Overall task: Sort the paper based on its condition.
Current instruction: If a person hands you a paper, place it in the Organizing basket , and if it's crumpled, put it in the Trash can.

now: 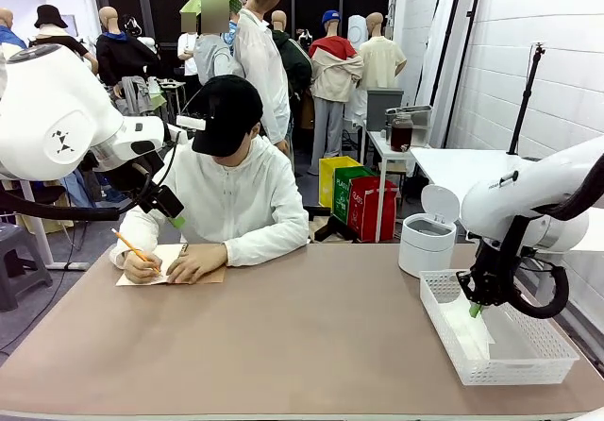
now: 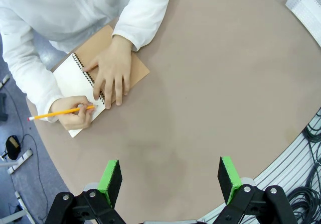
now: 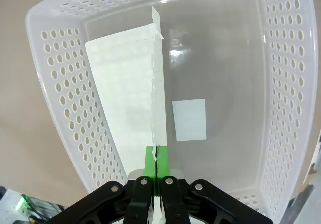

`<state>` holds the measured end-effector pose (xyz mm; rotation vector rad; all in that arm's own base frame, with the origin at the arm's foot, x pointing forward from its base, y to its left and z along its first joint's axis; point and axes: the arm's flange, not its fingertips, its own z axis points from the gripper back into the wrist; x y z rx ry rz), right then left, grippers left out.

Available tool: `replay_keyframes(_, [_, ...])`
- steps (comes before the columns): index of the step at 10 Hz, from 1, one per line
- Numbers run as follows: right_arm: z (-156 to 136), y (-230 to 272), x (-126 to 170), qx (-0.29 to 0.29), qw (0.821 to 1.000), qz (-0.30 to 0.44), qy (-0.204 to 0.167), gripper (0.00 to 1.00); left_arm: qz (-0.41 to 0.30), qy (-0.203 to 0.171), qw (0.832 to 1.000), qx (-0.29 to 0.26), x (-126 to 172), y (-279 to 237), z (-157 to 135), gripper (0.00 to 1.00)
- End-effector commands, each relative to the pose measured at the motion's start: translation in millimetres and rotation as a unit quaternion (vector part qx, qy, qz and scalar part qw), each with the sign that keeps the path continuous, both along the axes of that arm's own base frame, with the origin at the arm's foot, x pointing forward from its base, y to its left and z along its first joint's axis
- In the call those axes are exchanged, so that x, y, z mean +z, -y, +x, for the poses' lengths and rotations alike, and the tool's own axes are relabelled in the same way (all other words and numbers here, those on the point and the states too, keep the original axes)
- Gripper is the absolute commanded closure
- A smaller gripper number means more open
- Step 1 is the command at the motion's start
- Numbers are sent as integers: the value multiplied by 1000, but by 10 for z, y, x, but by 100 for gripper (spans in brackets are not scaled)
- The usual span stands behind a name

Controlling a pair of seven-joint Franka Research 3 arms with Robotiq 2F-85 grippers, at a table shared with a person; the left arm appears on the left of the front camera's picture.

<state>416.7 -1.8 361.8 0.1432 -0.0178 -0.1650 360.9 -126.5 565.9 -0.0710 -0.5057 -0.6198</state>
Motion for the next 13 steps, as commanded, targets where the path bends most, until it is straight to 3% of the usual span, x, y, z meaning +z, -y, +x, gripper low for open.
replay_keyframes(1, [132, 13, -180, -95, 993, -67, -6, 80, -3, 0, 1000, -1, 9, -8, -2, 0])
replay_keyframes(2, [137, 7, -174, -99, 993, -70, -7, 65, -3, 0, 1000, -1, 9, -8, -2, 0])
replay_keyframes(5, [239, 47, -212, -132, 986, -99, -14, 7, -3, 0, 1000, -1, 9, -8, -2, 0])
replay_keyframes(6, [218, 33, -201, -144, 984, -105, -15, 0, -3, 0, 1000, -1, 9, -8, -2, 0])
replay_keyframes(13, [272, -8, 152, -205, 975, -87, -2, 0, -3, 0, 1000, -1, 9, -8, -2, 0])
